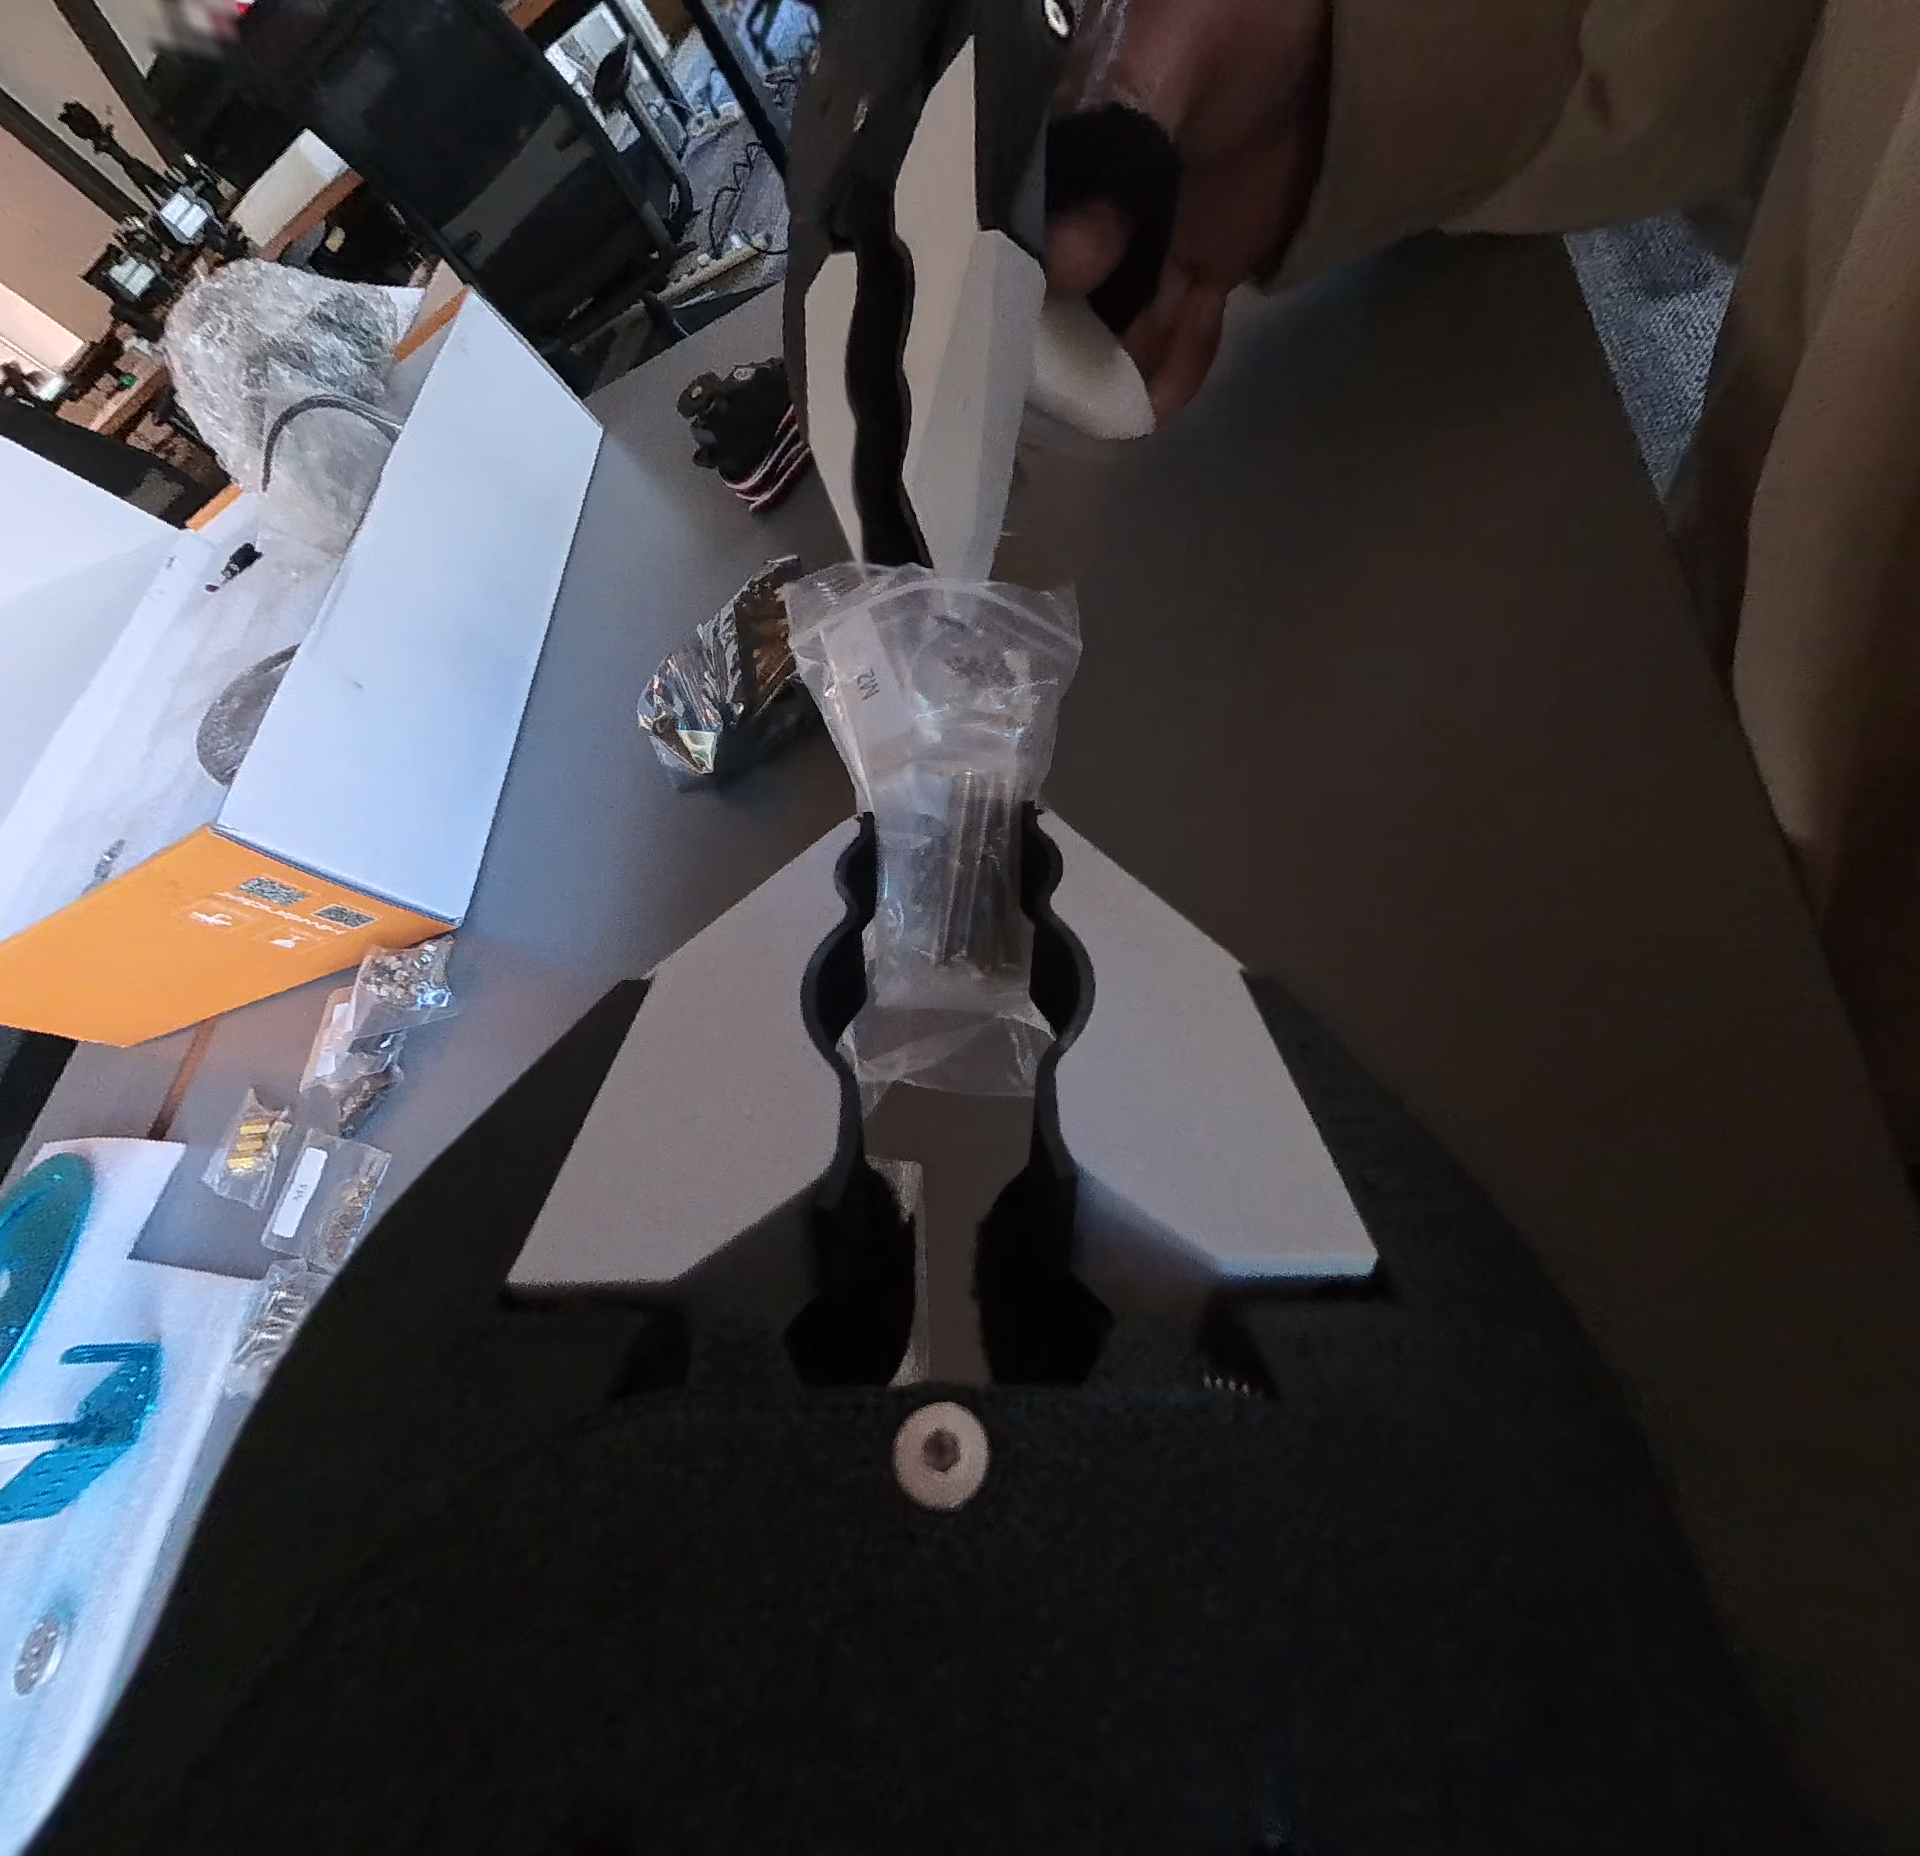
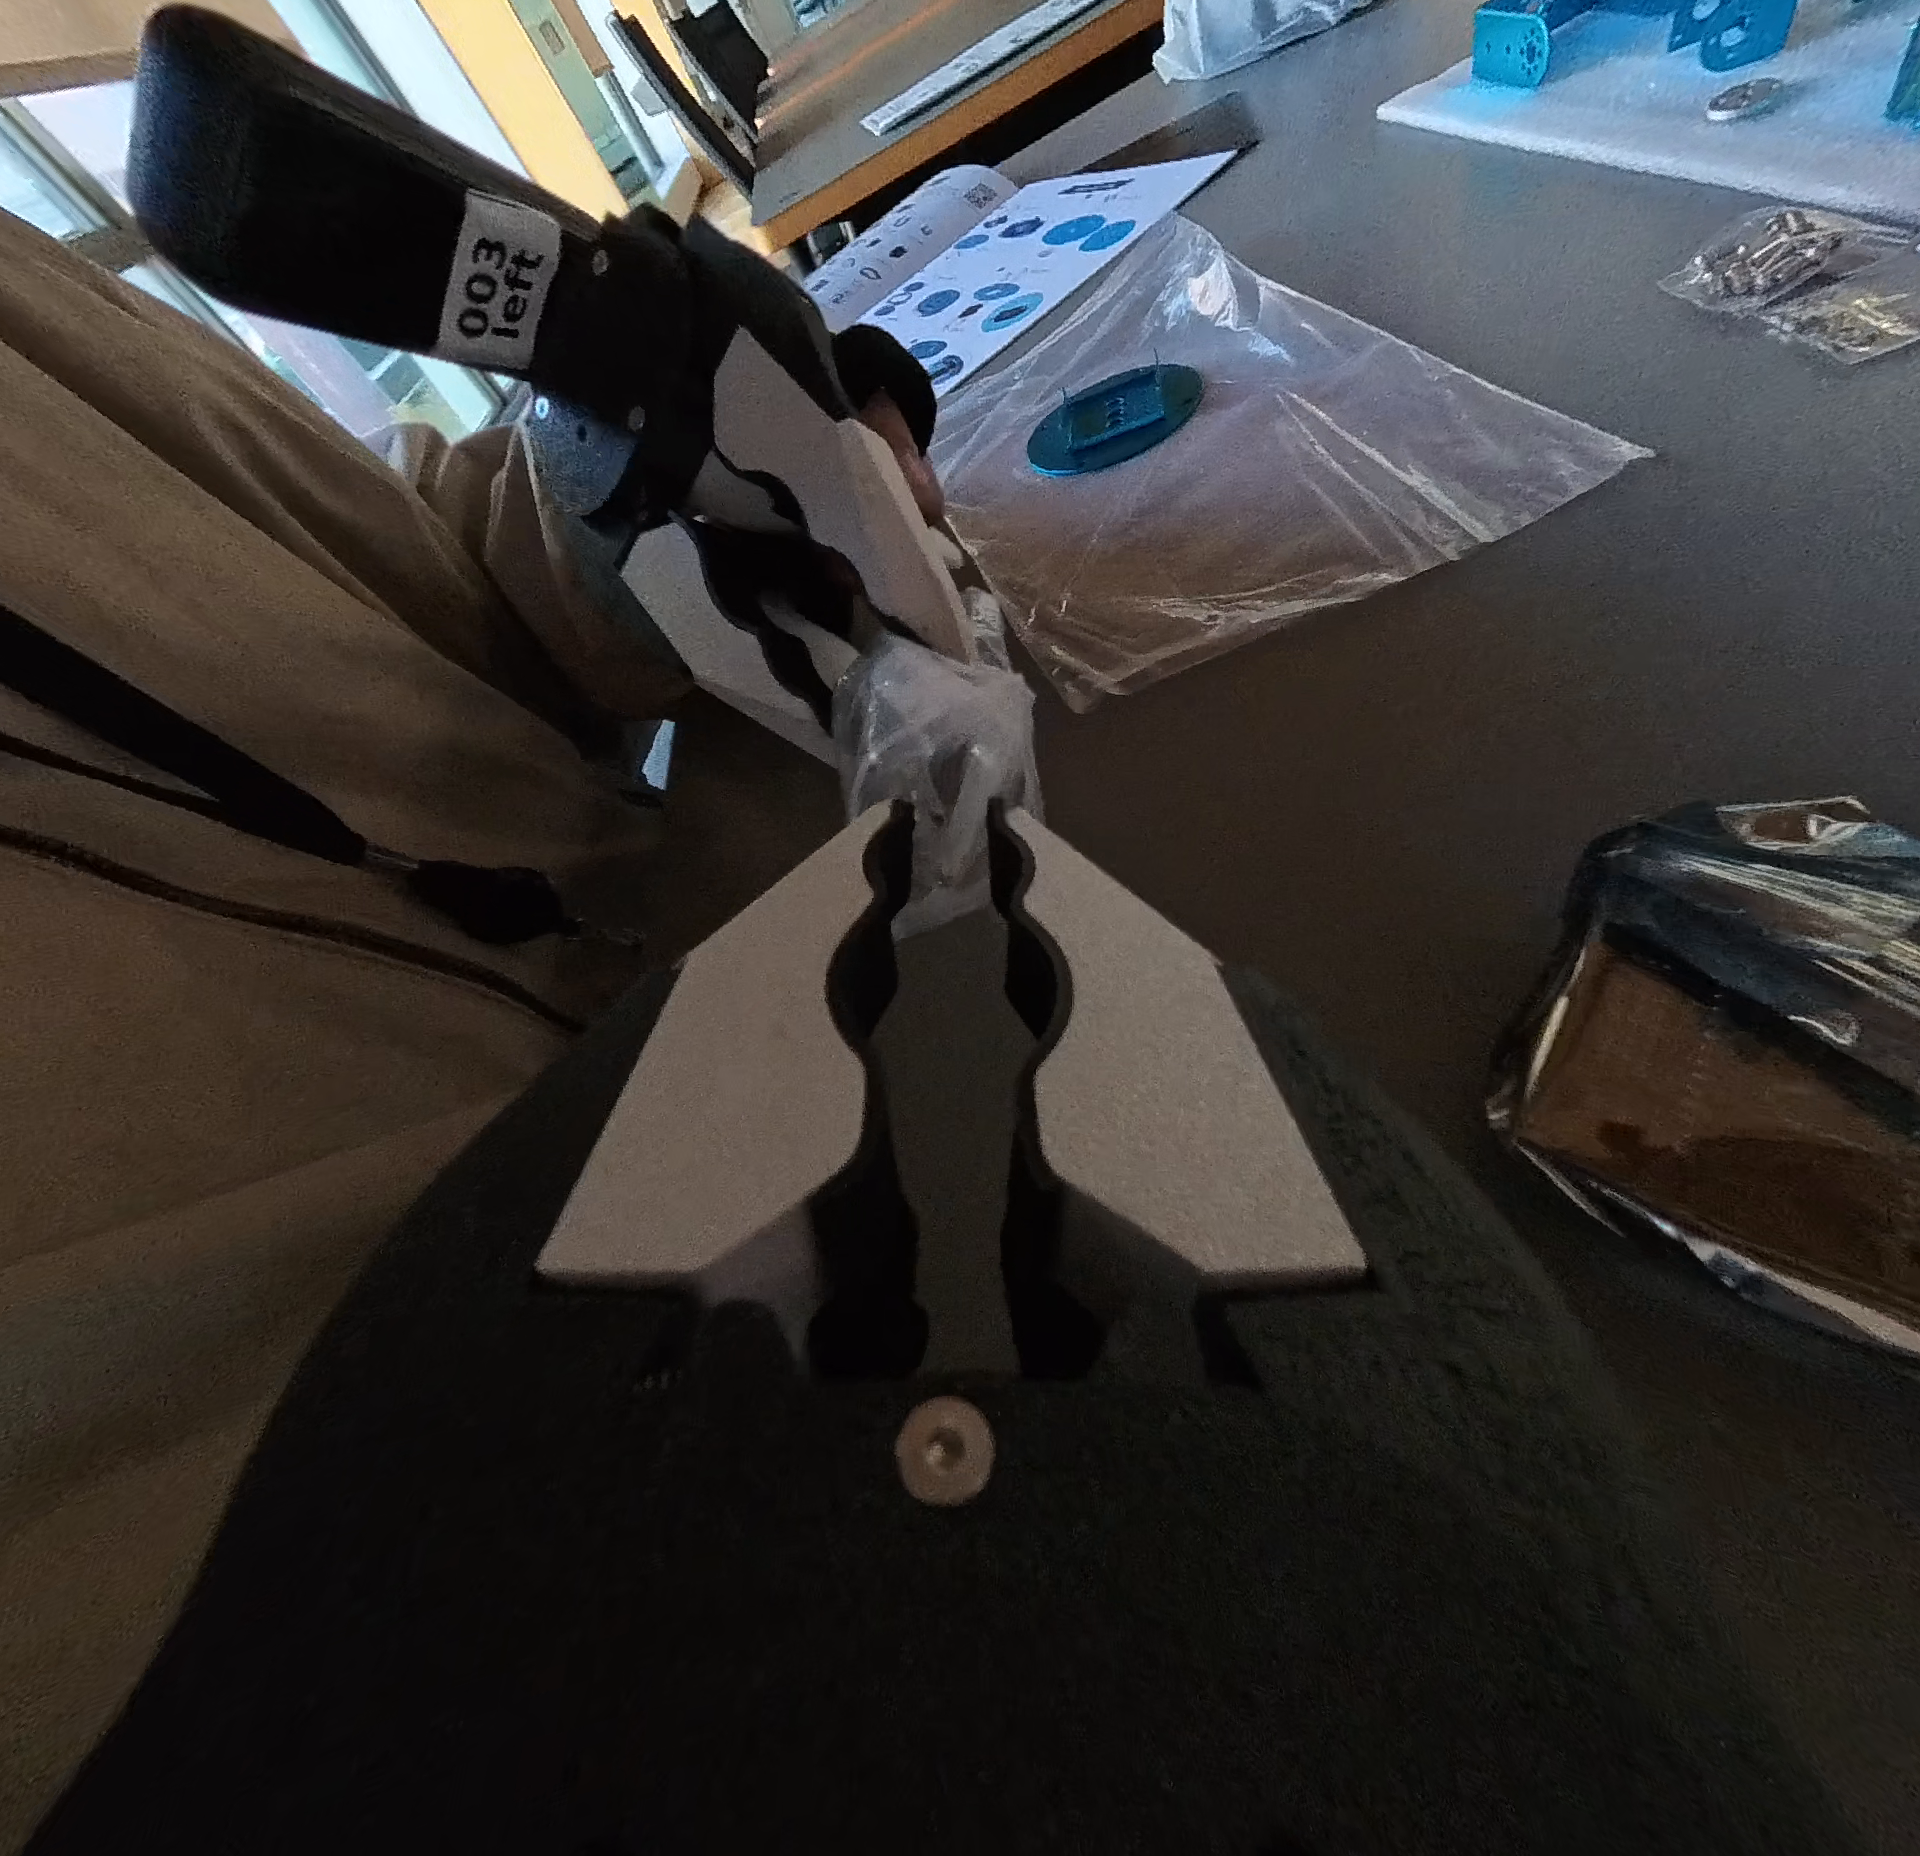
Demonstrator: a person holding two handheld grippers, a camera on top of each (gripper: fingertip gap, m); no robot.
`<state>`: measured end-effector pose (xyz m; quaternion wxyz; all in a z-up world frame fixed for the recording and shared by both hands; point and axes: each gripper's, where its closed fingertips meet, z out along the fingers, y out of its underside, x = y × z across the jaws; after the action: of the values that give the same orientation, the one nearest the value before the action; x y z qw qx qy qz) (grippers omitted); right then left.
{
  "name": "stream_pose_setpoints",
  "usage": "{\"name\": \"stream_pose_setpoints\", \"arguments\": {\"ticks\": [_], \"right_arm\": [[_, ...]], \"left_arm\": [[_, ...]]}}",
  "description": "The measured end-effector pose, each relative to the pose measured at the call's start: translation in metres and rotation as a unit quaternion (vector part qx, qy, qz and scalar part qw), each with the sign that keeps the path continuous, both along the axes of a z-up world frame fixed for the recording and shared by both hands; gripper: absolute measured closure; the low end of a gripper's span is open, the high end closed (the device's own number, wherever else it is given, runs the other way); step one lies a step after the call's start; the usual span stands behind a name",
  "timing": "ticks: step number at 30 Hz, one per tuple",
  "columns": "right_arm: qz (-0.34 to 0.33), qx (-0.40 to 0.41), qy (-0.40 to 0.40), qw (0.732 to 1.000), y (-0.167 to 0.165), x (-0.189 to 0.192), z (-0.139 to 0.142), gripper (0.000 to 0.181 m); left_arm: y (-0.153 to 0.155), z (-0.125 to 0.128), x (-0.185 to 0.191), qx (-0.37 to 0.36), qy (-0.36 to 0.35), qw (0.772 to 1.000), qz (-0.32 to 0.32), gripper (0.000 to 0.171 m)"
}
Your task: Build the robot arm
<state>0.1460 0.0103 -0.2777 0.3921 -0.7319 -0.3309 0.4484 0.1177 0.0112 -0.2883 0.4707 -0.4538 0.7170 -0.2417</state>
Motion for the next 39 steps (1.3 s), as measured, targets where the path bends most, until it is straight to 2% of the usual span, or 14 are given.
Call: {"name": "stream_pose_setpoints", "arguments": {"ticks": [3,5,8,11,15,18,22,24,26,30,33,36,39], "right_arm": [[0.024,-0.008,0.018,0.999,-0.005,-0.010,0.001,0.180],[0.006,-0.028,0.024,0.999,0.000,-0.007,-0.001,0.181],[-0.010,-0.060,0.073,0.995,0.004,0.013,0.008,0.181],[-0.038,-0.061,0.066,0.995,0.005,0.041,0.013,0.181],[-0.067,-0.047,0.033,0.996,0.014,0.061,0.027,0.181],[-0.104,-0.058,-0.058,0.991,0.048,0.058,0.023,0.181],[-0.131,-0.049,-0.112,0.984,0.122,0.004,0.027,0.181],[-0.138,-0.050,-0.162,0.976,0.166,-0.025,0.015,0.181],[-0.135,-0.068,-0.177,0.973,0.205,-0.053,0.004,0.181],[-0.183,-0.123,-0.226,0.949,0.272,-0.060,-0.034,0.181],[-0.216,-0.157,-0.241,0.933,0.292,-0.049,-0.048,0.181],[-0.229,-0.168,-0.309,0.907,0.292,-0.027,-0.065,0.164],[-0.230,-0.128,-0.302,0.916,0.284,-0.021,-0.040,0.159]], "left_arm": [[-0.003,-0.001,0.003,-0.008,0.004,1.000,-0.011,0.147],[0.001,-0.004,0.003,-0.007,0.013,1.000,0.000,0.146],[0.011,-0.009,-0.002,-0.014,0.024,0.999,0.020,0.147],[0.017,-0.013,-0.010,-0.038,0.029,0.998,0.035,0.147],[0.015,-0.003,-0.015,-0.065,0.011,0.997,0.041,0.147],[0.017,0.011,-0.027,-0.097,-0.008,0.993,0.065,0.147],[0.018,0.022,-0.056,-0.147,-0.021,0.985,0.087,0.147],[0.023,0.022,-0.074,-0.147,-0.025,0.983,0.109,0.147],[0.030,0.019,-0.091,-0.143,-0.025,0.981,0.129,0.147],[0.041,0.013,-0.113,-0.153,-0.024,0.977,0.143,0.147],[0.047,0.017,-0.122,-0.152,-0.036,0.977,0.144,0.147],[0.050,0.022,-0.126,-0.149,-0.048,0.977,0.144,0.147],[0.054,0.025,-0.127,-0.147,-0.056,0.977,0.144,0.147]]}}
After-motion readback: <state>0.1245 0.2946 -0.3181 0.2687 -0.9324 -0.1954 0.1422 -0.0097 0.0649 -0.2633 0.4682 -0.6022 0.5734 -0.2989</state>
